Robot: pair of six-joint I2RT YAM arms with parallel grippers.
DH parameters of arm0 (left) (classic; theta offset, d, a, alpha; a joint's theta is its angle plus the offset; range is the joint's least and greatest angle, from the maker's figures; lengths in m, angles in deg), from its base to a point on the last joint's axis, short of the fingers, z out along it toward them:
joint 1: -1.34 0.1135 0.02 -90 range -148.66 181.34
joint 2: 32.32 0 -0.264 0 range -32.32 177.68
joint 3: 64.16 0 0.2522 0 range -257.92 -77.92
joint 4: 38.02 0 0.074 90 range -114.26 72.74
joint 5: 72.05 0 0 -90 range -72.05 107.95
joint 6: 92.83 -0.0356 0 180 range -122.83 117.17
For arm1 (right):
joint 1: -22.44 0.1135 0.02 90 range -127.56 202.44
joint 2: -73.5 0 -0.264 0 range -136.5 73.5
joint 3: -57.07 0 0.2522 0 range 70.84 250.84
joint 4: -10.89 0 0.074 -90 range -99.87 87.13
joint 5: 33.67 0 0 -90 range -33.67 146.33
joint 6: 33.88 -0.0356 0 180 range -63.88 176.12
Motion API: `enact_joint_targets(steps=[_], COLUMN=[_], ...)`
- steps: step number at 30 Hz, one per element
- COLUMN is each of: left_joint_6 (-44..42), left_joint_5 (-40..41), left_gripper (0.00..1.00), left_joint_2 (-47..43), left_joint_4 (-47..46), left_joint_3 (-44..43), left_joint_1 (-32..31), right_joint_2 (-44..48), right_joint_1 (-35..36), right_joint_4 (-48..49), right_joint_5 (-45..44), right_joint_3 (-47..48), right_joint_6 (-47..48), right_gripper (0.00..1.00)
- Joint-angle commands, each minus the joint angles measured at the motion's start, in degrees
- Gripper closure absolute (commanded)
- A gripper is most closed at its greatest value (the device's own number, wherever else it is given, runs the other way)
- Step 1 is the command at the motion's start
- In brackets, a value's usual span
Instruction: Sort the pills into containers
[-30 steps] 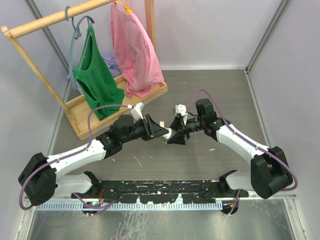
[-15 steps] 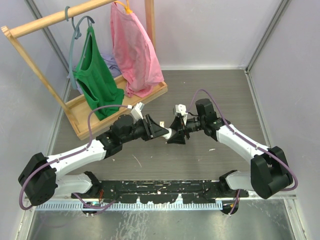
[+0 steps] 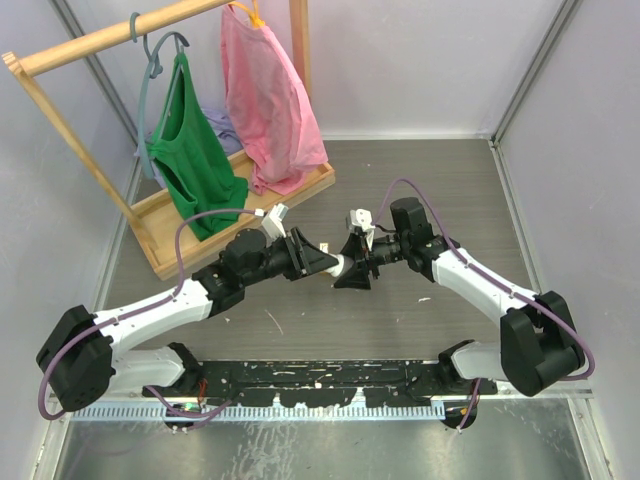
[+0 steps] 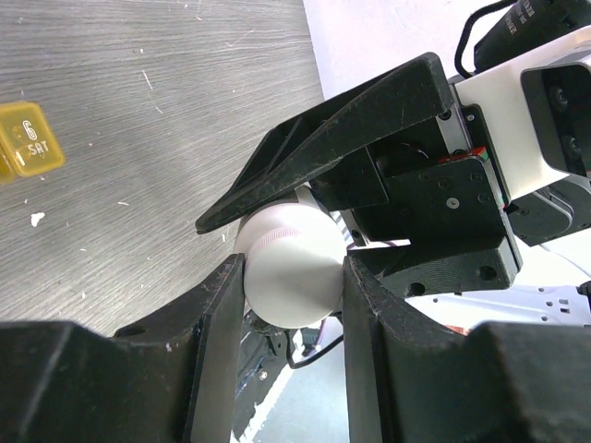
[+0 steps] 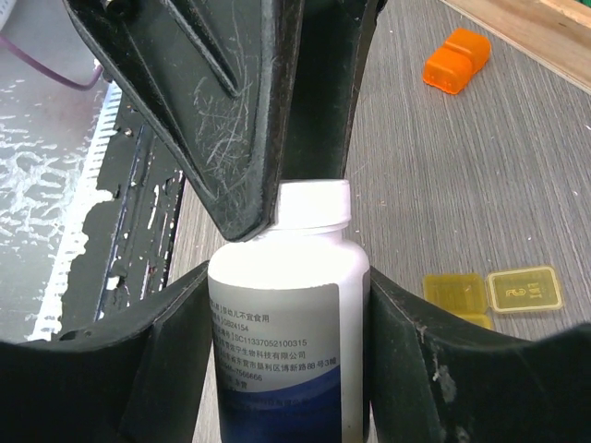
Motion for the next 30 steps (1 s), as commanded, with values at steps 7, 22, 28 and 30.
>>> enact_joint_targets(steps=[7,22,28,30], left_joint_6=[0.1,-15.4,-28.3,-35.6], left_joint_5=[0.0,1.7,-1.7,-4.7], left_gripper=[1.0,0.02,0.02,0.02], left_joint_2=[-0.5,-14.7,-22.9,-23.8], left_joint_4=[-4.7,-2.1,-9.6,-9.4], left_joint_3=[-1.3,2.6,9.4,9.7], left_joint_1=[-0.2,-0.1,-0.2,-1.1], right_joint_2=[0.2,-2.3,-2.2,-2.3], right_joint_1=[0.3,-1.6,-1.7,-1.8], right_joint_4=[0.7,-20.8,-29.5,-32.4], right_joint_5=[2.5,8.7,8.9,9.1], right_joint_3=[1.4,8.2,9.8,10.4], right_joint_6=[-0.2,19.2,29.4,33.0], right_gripper=[0.66,0.99,0.99,0.99])
